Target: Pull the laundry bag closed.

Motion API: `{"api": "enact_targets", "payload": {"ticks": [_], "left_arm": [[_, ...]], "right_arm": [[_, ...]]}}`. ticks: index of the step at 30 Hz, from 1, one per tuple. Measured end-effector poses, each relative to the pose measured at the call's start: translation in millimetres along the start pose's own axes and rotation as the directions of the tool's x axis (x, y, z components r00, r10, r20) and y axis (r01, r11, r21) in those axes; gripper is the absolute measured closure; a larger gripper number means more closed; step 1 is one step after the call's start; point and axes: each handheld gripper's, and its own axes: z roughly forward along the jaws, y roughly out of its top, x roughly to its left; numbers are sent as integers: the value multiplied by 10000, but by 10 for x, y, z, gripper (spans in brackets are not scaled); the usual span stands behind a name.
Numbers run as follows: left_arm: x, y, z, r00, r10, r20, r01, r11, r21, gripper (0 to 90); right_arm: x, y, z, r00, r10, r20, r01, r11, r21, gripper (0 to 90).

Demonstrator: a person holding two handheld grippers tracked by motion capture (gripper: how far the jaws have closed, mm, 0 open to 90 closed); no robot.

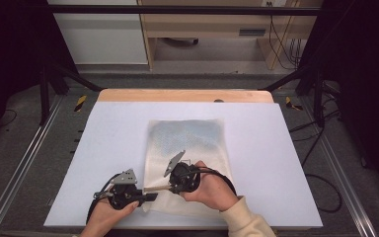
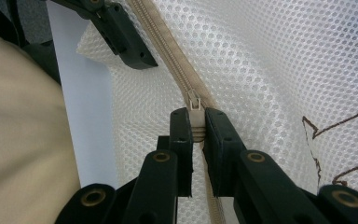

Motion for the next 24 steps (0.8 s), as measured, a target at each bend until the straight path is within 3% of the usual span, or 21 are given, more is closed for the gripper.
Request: {"api": "enact_targets", "payload": {"ticks": [24], "left_arm": [[-35, 43, 110, 9997, 204, 123, -203, 9997, -94, 847]], "right_arm": [[-26, -146, -79, 9994, 331, 134, -331, 9994, -55, 821]]}}
